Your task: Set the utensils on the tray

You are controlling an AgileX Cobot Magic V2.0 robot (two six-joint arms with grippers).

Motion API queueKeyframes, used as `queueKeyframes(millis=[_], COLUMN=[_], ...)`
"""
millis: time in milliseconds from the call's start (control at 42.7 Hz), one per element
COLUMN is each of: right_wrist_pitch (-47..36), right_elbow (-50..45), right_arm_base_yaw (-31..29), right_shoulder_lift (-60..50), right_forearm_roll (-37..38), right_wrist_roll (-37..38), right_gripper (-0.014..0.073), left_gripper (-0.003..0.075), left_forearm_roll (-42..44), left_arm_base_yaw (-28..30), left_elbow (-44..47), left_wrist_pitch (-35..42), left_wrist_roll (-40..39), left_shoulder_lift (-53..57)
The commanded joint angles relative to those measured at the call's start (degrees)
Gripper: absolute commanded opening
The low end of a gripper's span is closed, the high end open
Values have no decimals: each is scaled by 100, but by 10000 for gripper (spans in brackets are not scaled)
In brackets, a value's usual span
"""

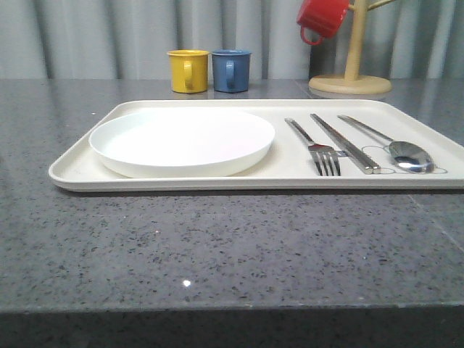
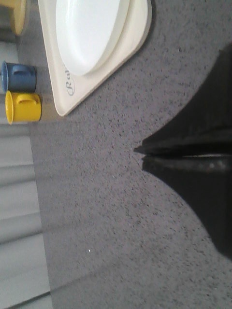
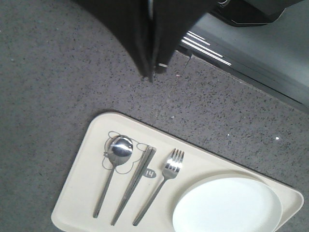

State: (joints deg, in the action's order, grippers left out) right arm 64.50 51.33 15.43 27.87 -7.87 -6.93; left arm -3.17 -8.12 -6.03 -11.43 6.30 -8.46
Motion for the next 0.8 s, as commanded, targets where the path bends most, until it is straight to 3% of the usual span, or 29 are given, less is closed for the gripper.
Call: queueKeyframes(millis=[0, 117, 772], right_wrist_pitch=[-395, -395, -386], right_elbow=[139, 139, 139], right_arm_base_yaw=[-11, -11, -11], right_shoulder_lift=[38, 38, 38], right_forearm_roll=[-15, -15, -15], right_wrist_roll=[1, 1, 1], right_gripper=[-113, -113, -113], left_gripper=[-20, -20, -20], left_forearm_roll=[-316, -327, -128], left_arm_base_yaw=[199, 411, 573], left_elbow=[306, 712, 693], left_wrist_pitch=[1042, 1491, 1291], left_wrist_roll=[-78, -78, -57], left_shoulder_lift=[237, 551, 997])
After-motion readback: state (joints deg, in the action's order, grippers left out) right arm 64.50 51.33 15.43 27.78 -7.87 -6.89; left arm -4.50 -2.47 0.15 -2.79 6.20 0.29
